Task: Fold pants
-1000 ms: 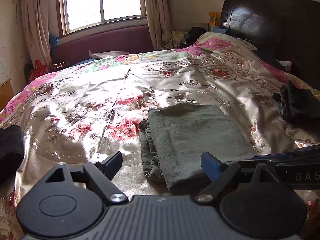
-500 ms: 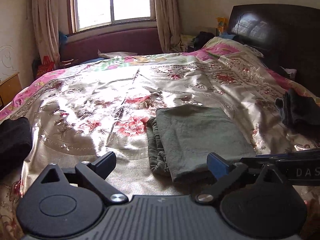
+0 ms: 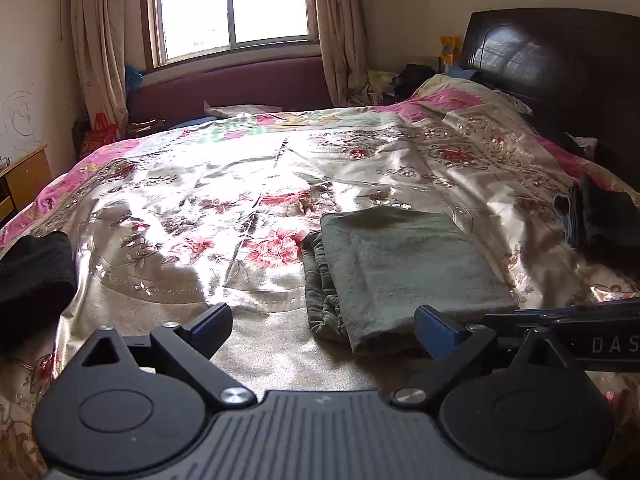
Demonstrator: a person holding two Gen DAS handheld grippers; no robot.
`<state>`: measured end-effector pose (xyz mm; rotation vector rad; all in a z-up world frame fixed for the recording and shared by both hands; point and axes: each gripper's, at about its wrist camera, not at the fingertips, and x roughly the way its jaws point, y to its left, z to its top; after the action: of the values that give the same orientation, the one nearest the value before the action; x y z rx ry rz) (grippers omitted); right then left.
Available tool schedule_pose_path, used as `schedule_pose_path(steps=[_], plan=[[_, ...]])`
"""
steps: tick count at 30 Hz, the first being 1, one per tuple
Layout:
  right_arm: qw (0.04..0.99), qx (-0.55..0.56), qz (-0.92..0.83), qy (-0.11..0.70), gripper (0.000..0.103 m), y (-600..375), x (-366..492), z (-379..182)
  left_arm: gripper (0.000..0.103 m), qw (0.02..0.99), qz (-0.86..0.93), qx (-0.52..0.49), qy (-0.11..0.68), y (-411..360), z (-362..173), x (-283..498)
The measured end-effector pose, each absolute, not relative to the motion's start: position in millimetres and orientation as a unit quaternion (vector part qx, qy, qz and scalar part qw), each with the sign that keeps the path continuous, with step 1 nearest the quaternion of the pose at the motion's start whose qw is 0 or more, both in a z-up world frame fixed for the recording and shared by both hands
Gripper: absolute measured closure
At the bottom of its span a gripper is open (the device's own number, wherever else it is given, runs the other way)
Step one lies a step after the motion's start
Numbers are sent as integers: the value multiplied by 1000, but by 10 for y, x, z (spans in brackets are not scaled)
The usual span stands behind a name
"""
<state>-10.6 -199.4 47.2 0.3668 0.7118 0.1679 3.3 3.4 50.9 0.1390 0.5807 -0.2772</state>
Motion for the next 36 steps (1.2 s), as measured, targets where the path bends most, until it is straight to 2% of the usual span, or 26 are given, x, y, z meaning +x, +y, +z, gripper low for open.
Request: schedule_pose_path(steps=[36], plan=[[906,183,82,372,69,-1969,-280,293,0,937,-130,86,312,16,328,-124]])
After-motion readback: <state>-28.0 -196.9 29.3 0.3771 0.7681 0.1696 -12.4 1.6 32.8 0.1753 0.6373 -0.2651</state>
